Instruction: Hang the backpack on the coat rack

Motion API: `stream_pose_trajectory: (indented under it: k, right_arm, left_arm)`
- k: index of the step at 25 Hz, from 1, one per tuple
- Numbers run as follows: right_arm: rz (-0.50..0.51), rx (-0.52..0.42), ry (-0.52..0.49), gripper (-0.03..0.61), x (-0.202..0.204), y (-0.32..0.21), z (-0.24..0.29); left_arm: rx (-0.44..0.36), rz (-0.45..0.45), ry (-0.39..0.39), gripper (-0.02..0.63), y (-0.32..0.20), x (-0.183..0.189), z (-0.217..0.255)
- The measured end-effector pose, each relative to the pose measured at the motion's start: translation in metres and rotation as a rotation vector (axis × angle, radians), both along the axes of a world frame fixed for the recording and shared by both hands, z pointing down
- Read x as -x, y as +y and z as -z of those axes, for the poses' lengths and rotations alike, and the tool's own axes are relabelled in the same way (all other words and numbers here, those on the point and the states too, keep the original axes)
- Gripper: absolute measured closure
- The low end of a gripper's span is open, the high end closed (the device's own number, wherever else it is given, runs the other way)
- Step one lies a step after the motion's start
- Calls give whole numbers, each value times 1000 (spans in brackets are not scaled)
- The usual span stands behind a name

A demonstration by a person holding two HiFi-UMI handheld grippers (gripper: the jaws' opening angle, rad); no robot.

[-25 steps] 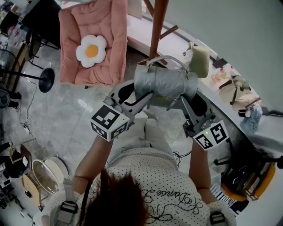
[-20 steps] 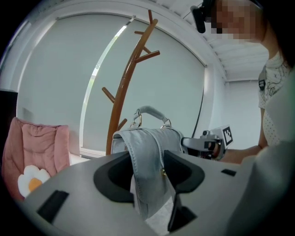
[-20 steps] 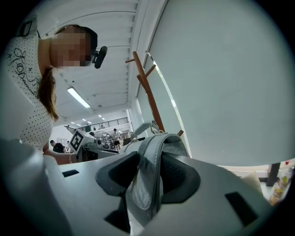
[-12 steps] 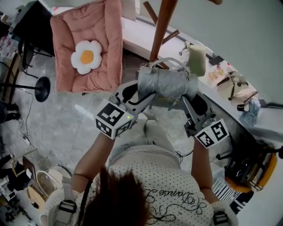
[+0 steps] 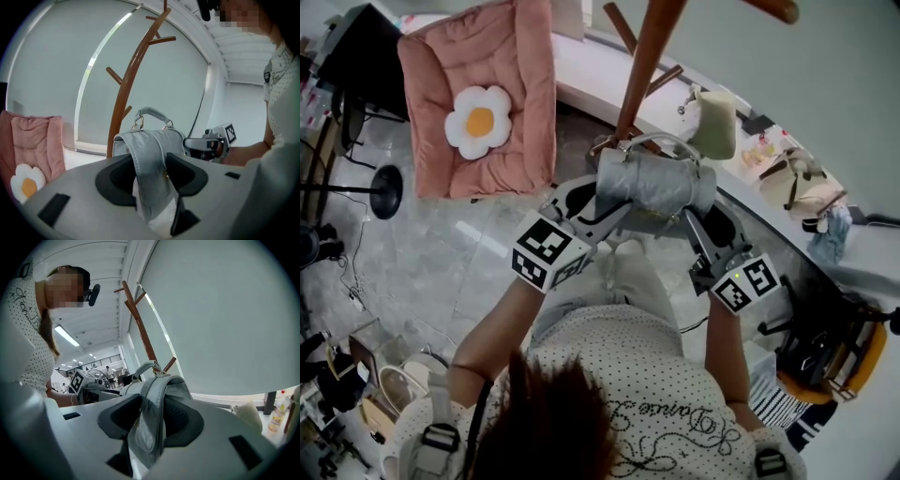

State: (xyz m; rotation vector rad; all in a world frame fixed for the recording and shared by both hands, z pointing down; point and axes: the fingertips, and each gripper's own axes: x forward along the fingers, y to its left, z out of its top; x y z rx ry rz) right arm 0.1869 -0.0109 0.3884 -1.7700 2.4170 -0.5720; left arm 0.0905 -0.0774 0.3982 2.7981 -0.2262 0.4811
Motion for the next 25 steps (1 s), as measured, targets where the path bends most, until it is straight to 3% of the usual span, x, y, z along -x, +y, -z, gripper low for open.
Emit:
stream_pose_trajectory:
  k: [12,25]
  right_arm:
    - [185,83,1,421,-32,-13,-29]
    - [240,157,-61,419,-41,-26,-78]
  left_arm:
    - [69,154,-51,417,3,-23,-29]
    - [106,226,-124,419,1,-27,-73]
